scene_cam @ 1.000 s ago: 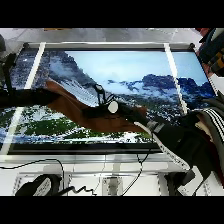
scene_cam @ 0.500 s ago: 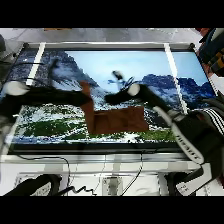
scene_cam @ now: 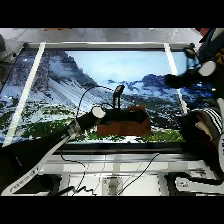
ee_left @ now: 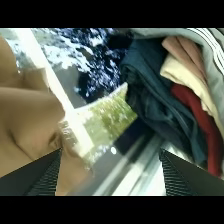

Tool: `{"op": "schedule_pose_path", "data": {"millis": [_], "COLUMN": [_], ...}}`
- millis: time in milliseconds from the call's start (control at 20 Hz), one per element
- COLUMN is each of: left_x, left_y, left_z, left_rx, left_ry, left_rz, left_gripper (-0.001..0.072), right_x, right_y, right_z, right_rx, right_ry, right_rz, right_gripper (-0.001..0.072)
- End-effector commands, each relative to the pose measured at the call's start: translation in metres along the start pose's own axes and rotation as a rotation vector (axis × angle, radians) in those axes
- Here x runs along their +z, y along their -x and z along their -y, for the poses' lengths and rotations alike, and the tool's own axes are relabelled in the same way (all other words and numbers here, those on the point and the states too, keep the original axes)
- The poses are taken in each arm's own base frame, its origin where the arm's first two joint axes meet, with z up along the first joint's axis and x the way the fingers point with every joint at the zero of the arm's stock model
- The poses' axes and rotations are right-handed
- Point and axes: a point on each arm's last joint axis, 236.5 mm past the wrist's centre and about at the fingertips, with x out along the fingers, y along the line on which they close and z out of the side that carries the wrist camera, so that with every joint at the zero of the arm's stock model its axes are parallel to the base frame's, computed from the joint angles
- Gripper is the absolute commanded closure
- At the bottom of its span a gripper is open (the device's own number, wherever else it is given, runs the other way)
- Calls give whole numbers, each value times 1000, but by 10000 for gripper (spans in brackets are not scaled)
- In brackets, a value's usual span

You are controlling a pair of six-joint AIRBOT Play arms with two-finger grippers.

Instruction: Fold the clothes and pants, and hang the long-sleeved shirts on hangers.

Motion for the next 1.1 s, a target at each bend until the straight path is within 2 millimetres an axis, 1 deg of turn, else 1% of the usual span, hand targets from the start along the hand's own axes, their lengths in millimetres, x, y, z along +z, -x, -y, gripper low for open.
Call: {"op": "schedule_pose_path", "data": {"millis": [0, 50, 100, 150, 200, 250, 300, 350, 400, 450, 550, 600, 650, 700, 750, 800, 900, 950, 1000, 1050], "left_x": [16, 30, 44, 57, 68, 77, 84, 88, 91, 92, 93, 94, 94, 93, 91, 88, 82, 80, 78, 77], "left_y": [-1, 9, 19, 31, 42, 52, 61, 68, 72, 75, 77, 77, 78, 78, 78, 79, 83, 90, 98, 112], "left_z": [-5, -8, -9, -11, -13, -14, -14, -13, -14, -15, -19, -21, -23, -27, -30, -34, -45, -51, -58, -66], "left_rx": [33, 37, 38, 42, 46, 45, 36, 28, 21, 15, 18, 21, 27, 42, 57, 72, 104, 118, 131, 146], "left_ry": [-29, -28, -30, -51, -71, -83, -82, -81, -79, -76, -72, -70, -79, -104, -131, -162, -227, -258, -284, -307], "left_rz": [71, 102, 129, 152, 169, 180, 188, 190, 189, 185, 182, 184, 183, 176, 165, 149, 104, 76, 48, 18], "left_gripper": [0, 1, 1, 1, 1, 1, 1, 1, 1, 1, 1, 1, 1, 1, 1, 1, 1, 1, 1, 1], "right_x": [-26, -45, -73, -102, -124, -137, -144, -154, -169, -184, -210, -220, -230, -236, -240, -240, -230, -224, -218, -211], "right_y": [14, 8, -2, -11, -16, -22, -33, -47, -63, -77, -103, -110, -114, -119, -124, -130, -137, -137, -136, -134], "right_z": [82, 89, 85, 66, 40, 15, 1, -5, -9, -12, -21, -32, -47, -61, -74, -87, -113, -124, -137, -147], "right_rx": [-140, -119, -36, 114, 293, 448, 527, 545, 533, 502, 435, 431, 444, 455, 457, 457, 458, 463, 475, 486], "right_ry": [-86, -67, 2, 74, 75, 13, -62, -127, -182, -225, -277, -273, -240, -207, -173, -143, -77, -34, 7, 40], "right_rz": [-65, -120, -210, -288, -318, -313, -291, -284, -292, -310, -339, -368, -406, -431, -440, -430, -384, -366, -351, -335], "right_gripper": [699, 700, 701, 701, 701, 698, 582, 258, 34, 17, 26, 27, 27, 26, 26, 27, 33, 99, 223, 375]}}
